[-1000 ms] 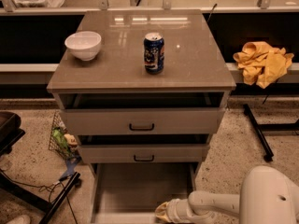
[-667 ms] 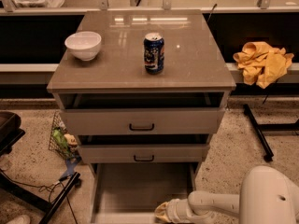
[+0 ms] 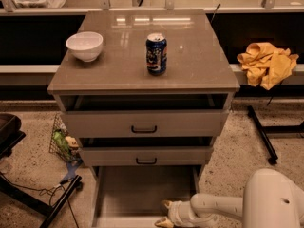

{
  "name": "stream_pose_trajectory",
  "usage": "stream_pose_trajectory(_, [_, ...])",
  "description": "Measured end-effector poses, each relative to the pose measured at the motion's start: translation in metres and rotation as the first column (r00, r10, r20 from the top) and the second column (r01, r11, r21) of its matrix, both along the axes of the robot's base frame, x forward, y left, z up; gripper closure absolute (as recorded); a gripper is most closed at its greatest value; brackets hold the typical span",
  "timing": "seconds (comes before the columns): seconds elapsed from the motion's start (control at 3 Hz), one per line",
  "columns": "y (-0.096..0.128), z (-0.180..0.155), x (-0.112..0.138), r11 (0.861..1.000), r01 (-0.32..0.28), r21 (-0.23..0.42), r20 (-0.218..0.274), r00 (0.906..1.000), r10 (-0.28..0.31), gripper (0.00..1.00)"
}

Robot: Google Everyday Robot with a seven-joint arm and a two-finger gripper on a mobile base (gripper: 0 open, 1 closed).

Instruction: Open bottom drawer

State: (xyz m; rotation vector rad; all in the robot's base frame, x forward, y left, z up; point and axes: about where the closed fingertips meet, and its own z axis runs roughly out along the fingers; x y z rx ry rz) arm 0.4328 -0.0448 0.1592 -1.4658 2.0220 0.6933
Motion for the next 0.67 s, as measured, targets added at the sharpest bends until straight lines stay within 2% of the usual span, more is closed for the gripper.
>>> stream_pose_trajectory(0.33, [0.0011,-0.0004,-0.0008,1.0,-0.001,0.001,-0.001,1.0,0.001,0.0])
stream_pose_trajectory(0.67, [0.0012,-0.0004,-0.0008,1.0,-0.001,0.001,-0.001,1.0,0.001,0.0])
